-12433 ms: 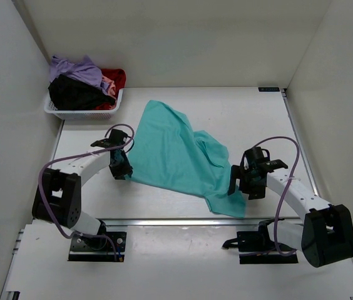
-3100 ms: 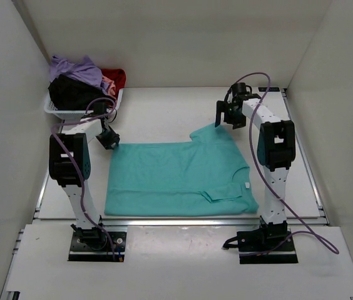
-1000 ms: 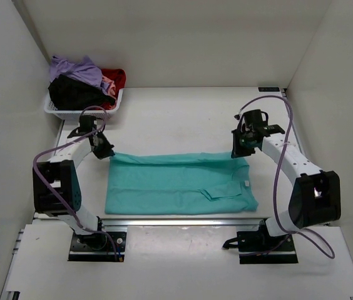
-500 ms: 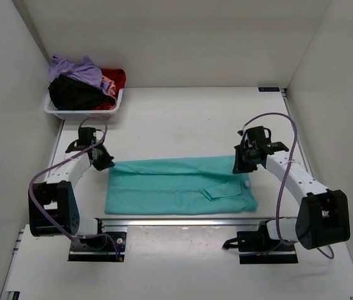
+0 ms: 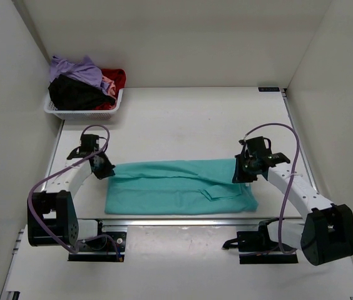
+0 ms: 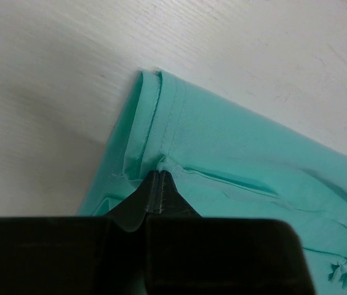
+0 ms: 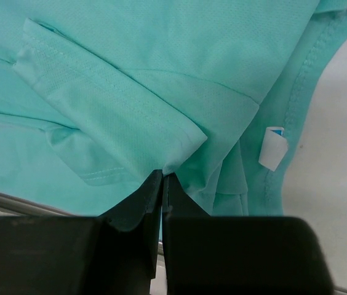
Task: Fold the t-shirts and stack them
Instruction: Fold the other side of the tshirt into a rectangle
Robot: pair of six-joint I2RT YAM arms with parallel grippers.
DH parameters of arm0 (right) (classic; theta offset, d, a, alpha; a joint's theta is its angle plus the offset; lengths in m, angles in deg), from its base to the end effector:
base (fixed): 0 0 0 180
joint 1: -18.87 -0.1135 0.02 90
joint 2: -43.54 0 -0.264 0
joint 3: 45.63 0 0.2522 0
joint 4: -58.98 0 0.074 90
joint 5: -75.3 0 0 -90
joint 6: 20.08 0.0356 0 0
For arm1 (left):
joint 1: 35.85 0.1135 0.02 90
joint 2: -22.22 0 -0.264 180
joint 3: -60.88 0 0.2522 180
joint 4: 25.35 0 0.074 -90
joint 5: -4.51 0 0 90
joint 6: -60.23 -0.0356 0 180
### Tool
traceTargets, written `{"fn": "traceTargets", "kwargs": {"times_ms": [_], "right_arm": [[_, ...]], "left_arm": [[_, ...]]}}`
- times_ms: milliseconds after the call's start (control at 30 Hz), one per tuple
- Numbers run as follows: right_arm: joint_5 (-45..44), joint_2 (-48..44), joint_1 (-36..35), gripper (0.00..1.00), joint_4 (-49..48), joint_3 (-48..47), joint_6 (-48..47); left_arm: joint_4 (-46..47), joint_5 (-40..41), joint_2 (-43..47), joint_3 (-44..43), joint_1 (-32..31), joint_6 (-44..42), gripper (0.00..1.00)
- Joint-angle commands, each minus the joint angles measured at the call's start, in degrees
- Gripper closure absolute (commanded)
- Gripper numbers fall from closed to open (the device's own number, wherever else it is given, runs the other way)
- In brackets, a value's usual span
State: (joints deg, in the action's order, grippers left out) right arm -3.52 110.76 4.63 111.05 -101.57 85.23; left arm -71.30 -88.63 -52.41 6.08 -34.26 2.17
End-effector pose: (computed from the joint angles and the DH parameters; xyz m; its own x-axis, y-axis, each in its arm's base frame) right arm 0.2057 0.0593 0.2102 -0.9215 0.0334 -0.3869 -0.0853 0.9546 0.2856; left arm 0.2322 0.0045 0.1826 -0.7708 -0.5498 -0.3217 -0.4867 0.8341 -0.2594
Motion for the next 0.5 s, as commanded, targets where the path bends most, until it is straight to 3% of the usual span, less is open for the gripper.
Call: {"fn": "traceTargets", "kwargs": {"times_ms": [0, 467], "right_arm": [[-1.0, -2.5, -0.1, 1.00, 0.4, 0.8, 1.4], [-0.6, -3.2, 1.1, 1.00, 0.9, 0.8, 0.6]], "left_arm": [[-0.8, 1.7, 2.3, -0.3, -0.3, -0.1, 1.00], [-1.1, 3.0, 1.2, -2.3, 1.6, -0.9, 1.00]]}}
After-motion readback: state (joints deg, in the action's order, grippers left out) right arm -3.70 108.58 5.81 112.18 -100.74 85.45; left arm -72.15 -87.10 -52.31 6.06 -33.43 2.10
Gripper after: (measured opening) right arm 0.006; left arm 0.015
